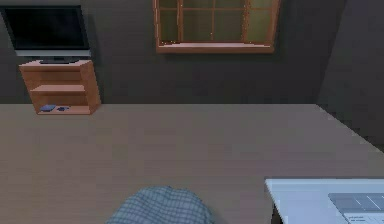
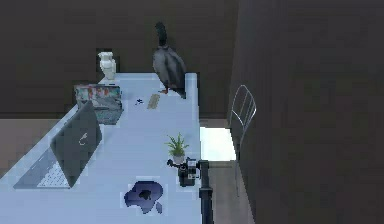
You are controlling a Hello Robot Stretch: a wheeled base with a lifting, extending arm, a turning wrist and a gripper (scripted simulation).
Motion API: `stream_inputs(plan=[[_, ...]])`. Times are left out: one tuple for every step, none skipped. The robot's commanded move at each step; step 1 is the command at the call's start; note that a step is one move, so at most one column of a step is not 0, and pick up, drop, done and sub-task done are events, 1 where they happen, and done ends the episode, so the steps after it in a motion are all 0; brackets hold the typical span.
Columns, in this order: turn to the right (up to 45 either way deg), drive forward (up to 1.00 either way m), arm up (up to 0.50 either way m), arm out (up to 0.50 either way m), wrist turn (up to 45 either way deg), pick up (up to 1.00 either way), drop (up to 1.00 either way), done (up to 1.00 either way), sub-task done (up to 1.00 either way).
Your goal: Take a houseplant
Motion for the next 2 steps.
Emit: stream_inputs(plan=[[0.0,0.00,0.00,0.00,0.0,1.00,0.00,0.00,0.00],[0.0,0.00,0.10,0.00,0.0,0.00,0.00,0.00,0.00]])
